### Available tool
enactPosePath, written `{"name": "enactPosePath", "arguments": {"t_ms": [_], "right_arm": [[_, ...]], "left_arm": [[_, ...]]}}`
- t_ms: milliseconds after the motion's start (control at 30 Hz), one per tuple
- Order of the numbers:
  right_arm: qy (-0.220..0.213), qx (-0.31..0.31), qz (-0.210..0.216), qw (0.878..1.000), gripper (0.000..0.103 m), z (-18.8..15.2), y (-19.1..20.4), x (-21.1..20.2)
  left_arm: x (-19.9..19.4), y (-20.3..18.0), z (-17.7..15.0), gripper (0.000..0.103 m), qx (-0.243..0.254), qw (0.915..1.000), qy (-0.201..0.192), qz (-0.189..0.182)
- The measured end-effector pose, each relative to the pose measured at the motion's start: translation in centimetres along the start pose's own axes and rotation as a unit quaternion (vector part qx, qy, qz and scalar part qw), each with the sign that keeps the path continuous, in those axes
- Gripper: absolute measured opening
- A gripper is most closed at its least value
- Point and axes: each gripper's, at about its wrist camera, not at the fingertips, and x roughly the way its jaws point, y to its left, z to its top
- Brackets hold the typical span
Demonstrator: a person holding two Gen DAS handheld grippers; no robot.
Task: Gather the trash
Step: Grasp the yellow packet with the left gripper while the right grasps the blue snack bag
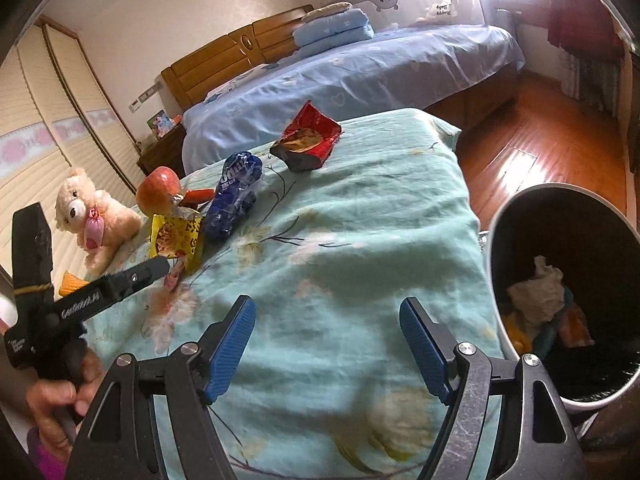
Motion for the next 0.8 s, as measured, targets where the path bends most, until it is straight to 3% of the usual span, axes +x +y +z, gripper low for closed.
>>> {"name": "enactPosePath", "arguments": {"t_ms": [33, 133, 267, 500, 800], "right_arm": [[0.001, 0.001, 0.001, 1.0, 0.076, 0.1, 0.1, 0.2], [0.003, 0.002, 0.004, 1.0, 0.076, 0.4, 0.4, 0.8], [0.006, 0.004, 0.011, 1.0, 0.076, 0.9, 1.0, 1.7], [0.021, -0.004, 0.042, 0.999, 0.076, 2.0, 4.2, 5.1], [0.027, -0.021, 0.066, 0.997, 0.075, 3.8, 8.0, 9.2]], "left_arm": [[0.4, 0.1, 0.3, 0.054, 0.001, 1.0, -0.001, 0.003], [1.5, 0.4, 0.6, 0.015, 0.003, 0.9999, 0.009, -0.009], [1.3, 1.0, 0.2, 0.014, 0.009, 0.9999, -0.002, -0.005], [-1.6, 4.2, -1.6, 0.013, -0.029, 0.9993, -0.025, 0.005], [-2.0, 6.5, -2.8, 0.013, -0.066, 0.9974, -0.025, 0.018]]}}
